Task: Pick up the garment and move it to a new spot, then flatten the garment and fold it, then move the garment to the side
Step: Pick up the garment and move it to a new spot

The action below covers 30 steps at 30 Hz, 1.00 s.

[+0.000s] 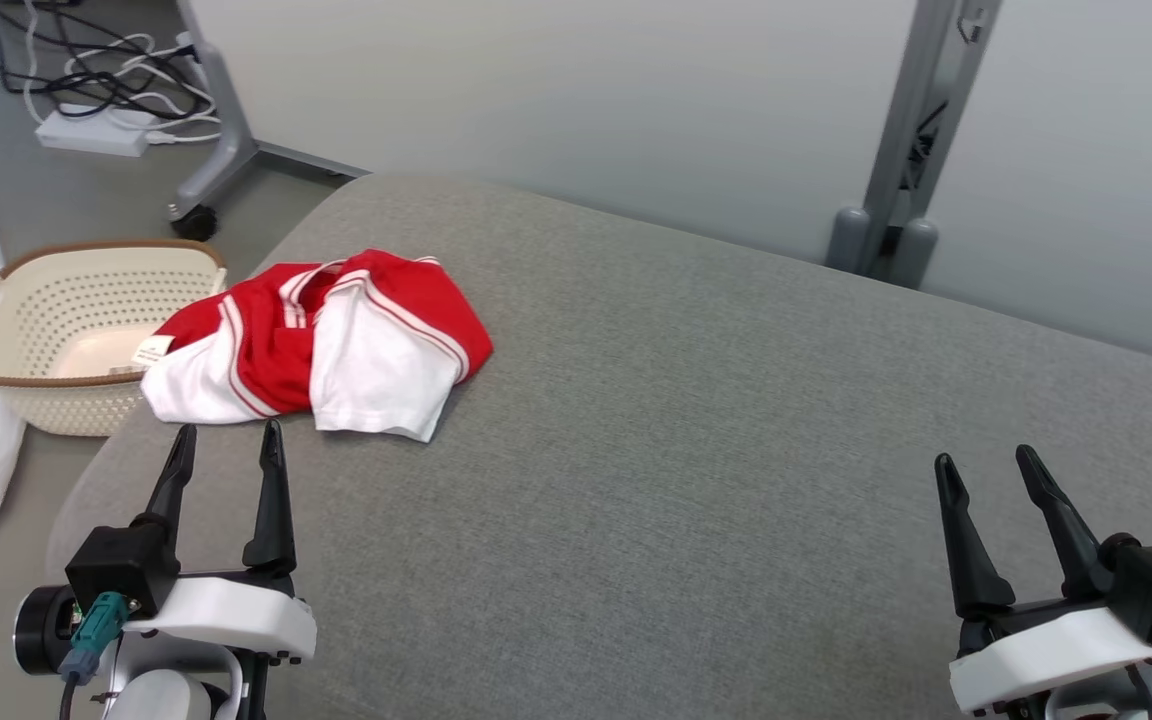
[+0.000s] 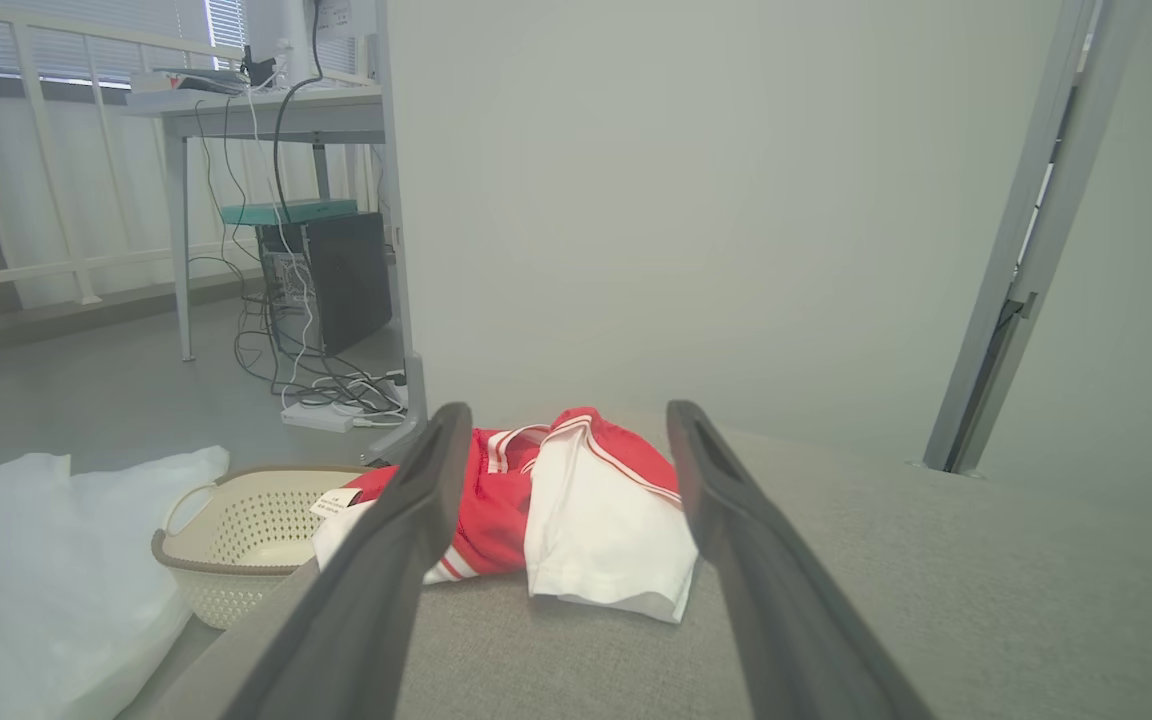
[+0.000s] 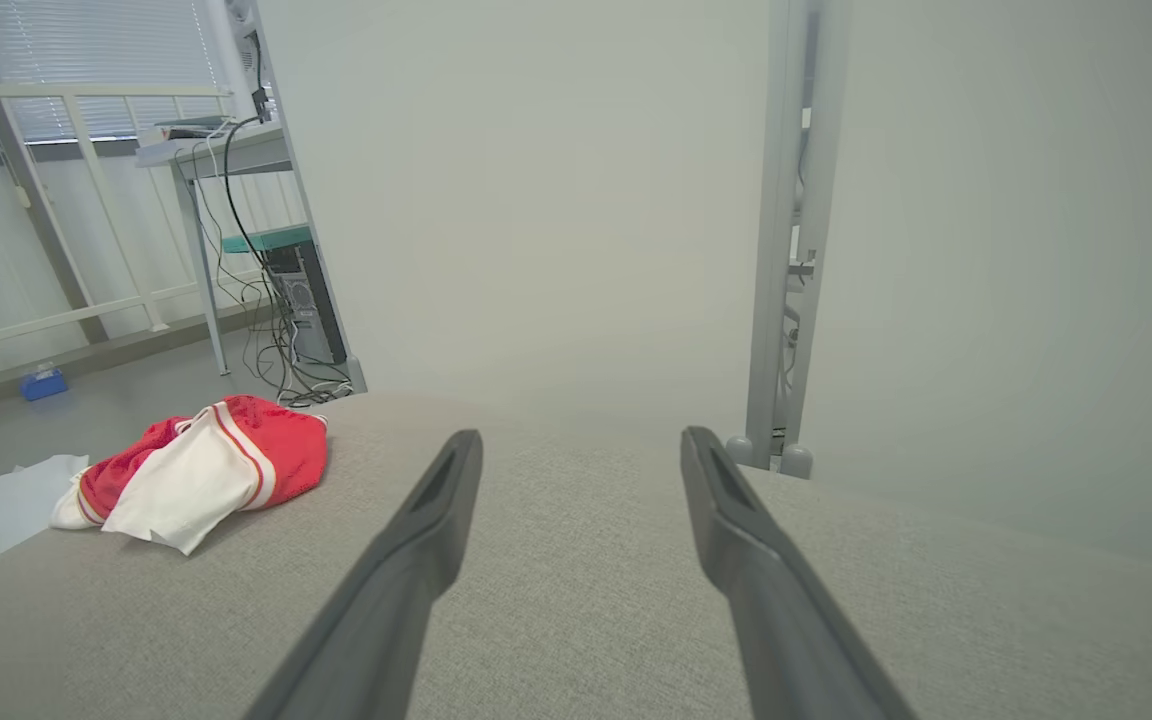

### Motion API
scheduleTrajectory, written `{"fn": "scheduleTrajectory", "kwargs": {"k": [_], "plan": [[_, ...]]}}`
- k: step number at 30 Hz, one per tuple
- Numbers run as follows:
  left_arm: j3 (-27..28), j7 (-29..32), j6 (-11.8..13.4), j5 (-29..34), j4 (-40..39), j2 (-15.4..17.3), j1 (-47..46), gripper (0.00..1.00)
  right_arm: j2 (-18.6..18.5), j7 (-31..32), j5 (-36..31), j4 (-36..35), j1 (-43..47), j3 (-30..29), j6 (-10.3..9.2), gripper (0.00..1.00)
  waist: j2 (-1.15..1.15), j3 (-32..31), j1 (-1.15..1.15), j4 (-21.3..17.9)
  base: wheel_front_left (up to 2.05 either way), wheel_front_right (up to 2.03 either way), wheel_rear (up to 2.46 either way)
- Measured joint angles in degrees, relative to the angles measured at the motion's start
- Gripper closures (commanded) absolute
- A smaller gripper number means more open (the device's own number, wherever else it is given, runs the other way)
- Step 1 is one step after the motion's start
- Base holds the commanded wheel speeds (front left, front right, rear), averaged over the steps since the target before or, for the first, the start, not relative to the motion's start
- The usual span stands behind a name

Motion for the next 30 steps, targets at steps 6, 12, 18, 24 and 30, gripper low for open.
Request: {"fn": "scheduleTrajectory", "kwargs": {"k": [6, 12, 18, 24, 30], "plan": [[0.8, 0.0, -0.1, 0.2, -0.4, -0.1, 0.4, 0.0, 0.0, -0.2, 0.7, 0.6, 0.0, 1.0, 0.0, 0.0, 0.0, -0.5, 0.0, 4.4, 0.0, 0.0, 0.0], [1.2, 0.0, -0.4, 0.5, -0.4, -0.6, 0.6, 0.0, 0.0, -0.3, 1.2, 1.1, 0.0, 1.2, 0.0, 0.0, 0.0, -0.7, 0.0, 5.6, 0.0, 0.0, 0.0], [1.5, 0.0, -0.6, 0.9, -0.3, -0.8, 0.6, 0.0, 0.0, -0.4, 1.3, 1.5, 0.0, 1.3, 0.0, 0.0, 0.0, -0.9, 0.0, 5.5, 0.0, 0.0, 0.0], [1.8, 0.0, -0.6, 1.1, -0.2, -1.0, 0.5, 0.0, 0.0, -0.7, 1.6, 2.0, 0.0, 1.2, 0.0, 0.0, 0.0, -1.1, 0.0, 5.3, 0.0, 0.0, 0.0], [4.1, 0.7, 1.5, 1.9, -4.0, 0.8, -3.9, 0.0, 0.0, -0.8, 1.7, 1.9, -0.5, 1.8, 0.0, 0.0, 0.0, -1.3, 0.0, 4.5, 0.0, 0.0, 0.0]]}}
